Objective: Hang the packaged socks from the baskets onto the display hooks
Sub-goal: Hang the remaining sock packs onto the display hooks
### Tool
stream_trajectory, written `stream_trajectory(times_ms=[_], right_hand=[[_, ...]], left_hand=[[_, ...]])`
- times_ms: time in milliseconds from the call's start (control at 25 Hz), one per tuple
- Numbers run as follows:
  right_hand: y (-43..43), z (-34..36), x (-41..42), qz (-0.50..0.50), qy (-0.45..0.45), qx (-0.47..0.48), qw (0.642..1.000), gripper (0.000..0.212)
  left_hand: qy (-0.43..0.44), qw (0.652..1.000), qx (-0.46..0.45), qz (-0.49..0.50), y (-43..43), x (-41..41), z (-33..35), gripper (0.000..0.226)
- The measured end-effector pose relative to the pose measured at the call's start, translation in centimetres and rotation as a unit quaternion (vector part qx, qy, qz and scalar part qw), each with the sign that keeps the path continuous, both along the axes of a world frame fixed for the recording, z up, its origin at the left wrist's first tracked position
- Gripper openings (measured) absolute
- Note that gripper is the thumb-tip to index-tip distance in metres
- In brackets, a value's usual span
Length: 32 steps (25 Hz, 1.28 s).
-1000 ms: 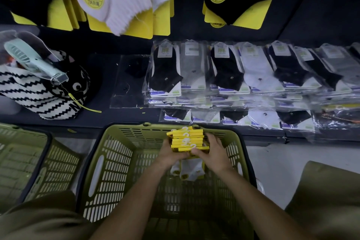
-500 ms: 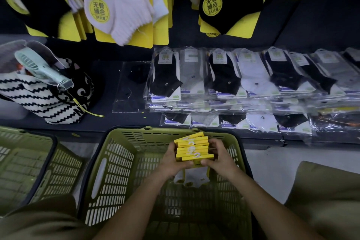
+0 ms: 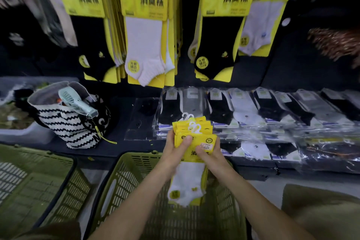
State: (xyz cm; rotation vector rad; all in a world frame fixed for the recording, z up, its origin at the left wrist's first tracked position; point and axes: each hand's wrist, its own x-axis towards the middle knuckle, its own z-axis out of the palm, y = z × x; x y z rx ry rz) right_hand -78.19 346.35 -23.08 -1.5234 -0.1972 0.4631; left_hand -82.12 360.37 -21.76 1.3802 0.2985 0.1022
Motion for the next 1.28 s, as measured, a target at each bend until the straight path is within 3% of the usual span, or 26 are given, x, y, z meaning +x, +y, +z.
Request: stream_trajectory(times_ms=[160, 400, 520, 840, 1040, 1280], right_hand=[[0.3, 5.1, 1.1, -0.058, -0.062, 0.043, 0.995, 0.050], [0.6, 11.8, 3.2, -0.140, -0.081, 0.131, 0.978, 0.048], [0.3, 14.4, 4.8, -0.183, -0.089, 0.120, 0.972, 0.036], [-1.3, 21.9, 8.0, -0.161, -0.203, 0.119, 0.959, 0.007], [-1.5, 27.2, 10.6, -0.207, -0.244, 0.081, 0.944, 0.020], [0.0, 29.9, 13.7, -0.218, -0.259, 0.013, 0.941, 0.021]], left_hand=[[-0.075, 0.996, 0.028, 0.030, -0.8, 1.4, 5.2, 0.044], [-0.142, 0.988, 0.058, -0.005, -0.2, 3.6, 12.0, 0.059], [-0.161, 0.985, 0.054, -0.013, 0.0, 4.3, 14.6, 0.077], [-0.245, 0.969, 0.028, 0.032, 0.0, 7.7, 20.7, 0.071], [-0.261, 0.955, 0.079, 0.116, 1.4, 9.6, 25.2, 0.040], [-0.277, 0.921, 0.170, 0.214, 4.6, 8.0, 27.0, 0.054]])
